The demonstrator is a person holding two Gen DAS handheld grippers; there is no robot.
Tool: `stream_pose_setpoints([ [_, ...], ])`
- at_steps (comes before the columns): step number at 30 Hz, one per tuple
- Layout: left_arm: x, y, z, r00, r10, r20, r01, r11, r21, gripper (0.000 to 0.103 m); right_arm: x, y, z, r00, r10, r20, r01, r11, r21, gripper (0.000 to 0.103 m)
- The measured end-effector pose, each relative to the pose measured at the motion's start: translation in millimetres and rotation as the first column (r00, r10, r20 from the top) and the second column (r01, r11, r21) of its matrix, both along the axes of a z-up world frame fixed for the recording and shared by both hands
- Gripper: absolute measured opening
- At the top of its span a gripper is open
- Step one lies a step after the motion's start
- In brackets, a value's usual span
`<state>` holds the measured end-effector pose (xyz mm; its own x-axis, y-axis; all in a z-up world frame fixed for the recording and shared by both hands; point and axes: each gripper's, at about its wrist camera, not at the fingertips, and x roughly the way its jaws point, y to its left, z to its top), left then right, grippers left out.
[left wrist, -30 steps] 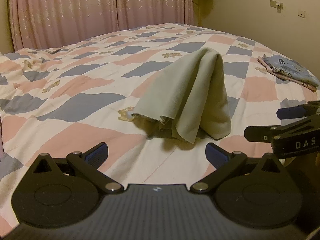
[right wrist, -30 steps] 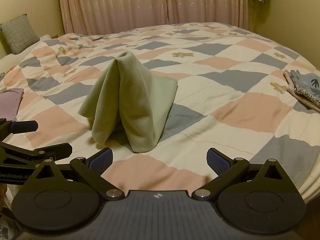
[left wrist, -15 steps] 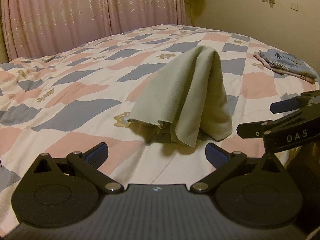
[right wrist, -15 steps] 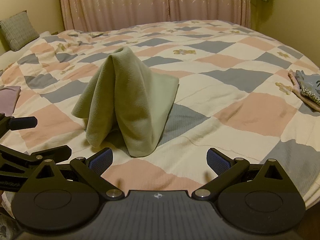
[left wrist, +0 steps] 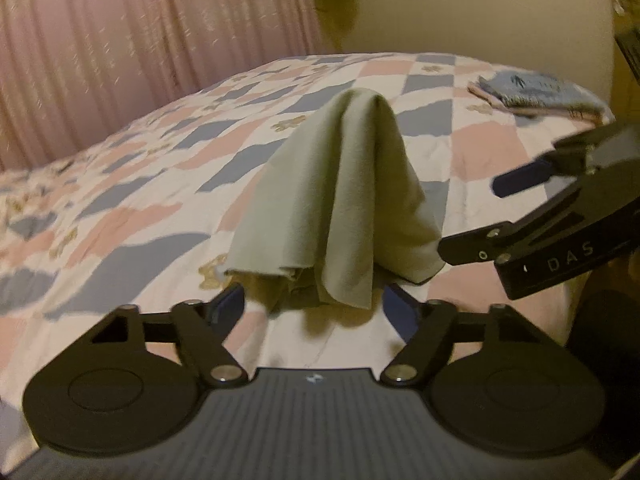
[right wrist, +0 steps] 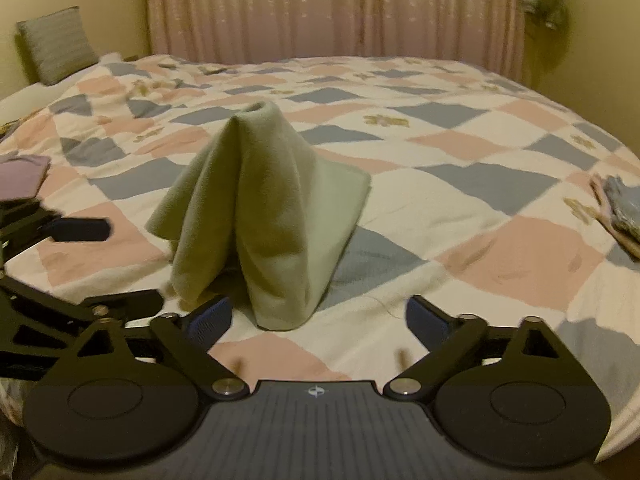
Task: Fold clothes
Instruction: 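Grasp the pale green shirt with the left gripper while the right gripper grasps it too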
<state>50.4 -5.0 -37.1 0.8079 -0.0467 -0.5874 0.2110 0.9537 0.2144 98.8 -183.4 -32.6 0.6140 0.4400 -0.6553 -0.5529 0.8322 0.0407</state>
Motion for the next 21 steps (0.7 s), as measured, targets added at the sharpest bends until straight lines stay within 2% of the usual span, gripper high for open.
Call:
stream_pose_setpoints([
  [2, 7, -1, -2, 1.0, -0.013, 0.005, 0.013, 1.0, 0.028, 0.058, 2, 3, -2, 0.999, 0.036, 0.011, -0.036, 0.999, -0.006, 0.084],
  [5, 19, 2, -5, 0.999, -0.028, 0.018, 0.027, 0.999, 0.034, 0.058, 5, 10, -5, 0.995, 0.09, 0.036, -0.09, 0.996, -0.023, 0.081],
  [7, 27, 4, -7, 0.999, -0.042, 0.024, 0.042, 0.999, 0.031, 0.049, 10, 16, -8, 0.991, 0.127, 0.052, -0.125, 0.991, -0.038, 0.074],
  [8, 32, 7, -9, 0.999, -0.045, 0.016, 0.045, 0.999, 0.026, 0.036, 12, 19, -9, 0.988, 0.143, 0.059, -0.14, 0.989, -0.045, 0.066],
  [9, 38, 9, -11, 0.999, -0.043, 0.004, 0.043, 0.999, 0.02, 0.022, 15, 23, -11, 0.986, 0.155, 0.066, -0.151, 0.987, -0.055, 0.063],
  [10, 44, 12, -12, 0.999, -0.041, -0.008, 0.041, 0.999, 0.014, 0.015, 18, 26, -13, 0.983, 0.166, 0.073, -0.162, 0.985, -0.064, 0.055],
  [11, 48, 15, -12, 0.999, -0.036, -0.01, 0.036, 0.999, 0.013, 0.008, 21, 29, -14, 0.982, 0.173, 0.078, -0.167, 0.983, -0.071, 0.043],
  [12, 49, 17, -8, 1.0, -0.028, 0.001, 0.028, 0.999, 0.015, 0.006, 23, 31, -16, 0.98, 0.179, 0.084, -0.173, 0.982, -0.078, 0.033],
  [13, 49, 21, -3, 0.999, -0.024, 0.022, 0.024, 1.0, 0.017, 0.005, 26, 33, -16, 0.979, 0.187, 0.08, -0.181, 0.98, -0.077, 0.013],
  [16, 49, 34, 22, 0.996, -0.011, 0.093, 0.009, 1.0, 0.023, 0.004, 27, 28, -6, 0.977, 0.186, 0.102, -0.181, 0.982, -0.055, 0.009],
  [21, 53, 51, 81, 0.972, 0.005, 0.233, -0.01, 1.0, 0.023, 0.003, 27, 10, 35, 0.961, 0.148, 0.235, -0.14, 0.989, -0.049, 0.008],
])
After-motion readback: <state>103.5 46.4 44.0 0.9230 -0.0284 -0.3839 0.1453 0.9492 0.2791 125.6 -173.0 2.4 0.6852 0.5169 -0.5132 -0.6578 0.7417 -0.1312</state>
